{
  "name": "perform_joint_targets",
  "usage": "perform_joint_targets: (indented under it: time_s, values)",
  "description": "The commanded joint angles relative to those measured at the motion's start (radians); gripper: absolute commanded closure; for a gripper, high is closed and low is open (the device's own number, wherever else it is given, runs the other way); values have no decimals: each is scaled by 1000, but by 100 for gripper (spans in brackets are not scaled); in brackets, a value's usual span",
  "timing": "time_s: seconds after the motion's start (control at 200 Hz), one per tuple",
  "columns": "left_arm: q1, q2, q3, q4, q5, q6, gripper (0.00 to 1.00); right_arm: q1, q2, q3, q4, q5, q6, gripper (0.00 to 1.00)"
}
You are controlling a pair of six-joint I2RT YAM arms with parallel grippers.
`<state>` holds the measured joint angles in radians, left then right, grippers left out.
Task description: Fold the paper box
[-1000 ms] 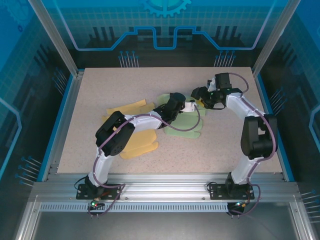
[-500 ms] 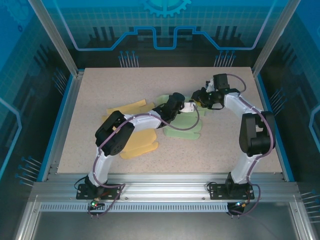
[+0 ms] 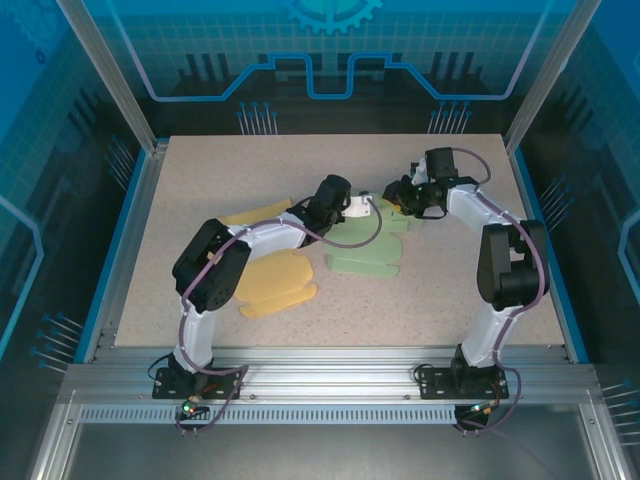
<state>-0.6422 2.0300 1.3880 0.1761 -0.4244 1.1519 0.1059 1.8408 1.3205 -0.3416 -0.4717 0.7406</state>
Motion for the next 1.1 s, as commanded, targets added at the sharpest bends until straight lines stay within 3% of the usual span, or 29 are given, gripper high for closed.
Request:
perform_joint_targets:
  time_s: [0.0,0.115,0.38,0.58,0.785,0.9,1.096]
  values:
    - [20,-31,-21,15,22,-4,66,3,16,22,-20,11,-17,72]
    - [21,-11,-11,35,27,9,72,3,14,20,-18,10,-17,72]
    - [19,36,22,76,20,46,100,3,11,36,-39,13,-35,71]
    - [17,35,21,74,21,61,100,-1,17,44,-50,16,-41,70]
    - [10,21,-8,102,-20,101,100,-4,-23,39,-84,28,-74,60]
    - [9,11,-20,112,-41,112,100,-18,-92,13,-95,28,-92,53]
    - [10,-11,-39,107,-55,115,100,-65,-278,-113,-110,79,-116,51]
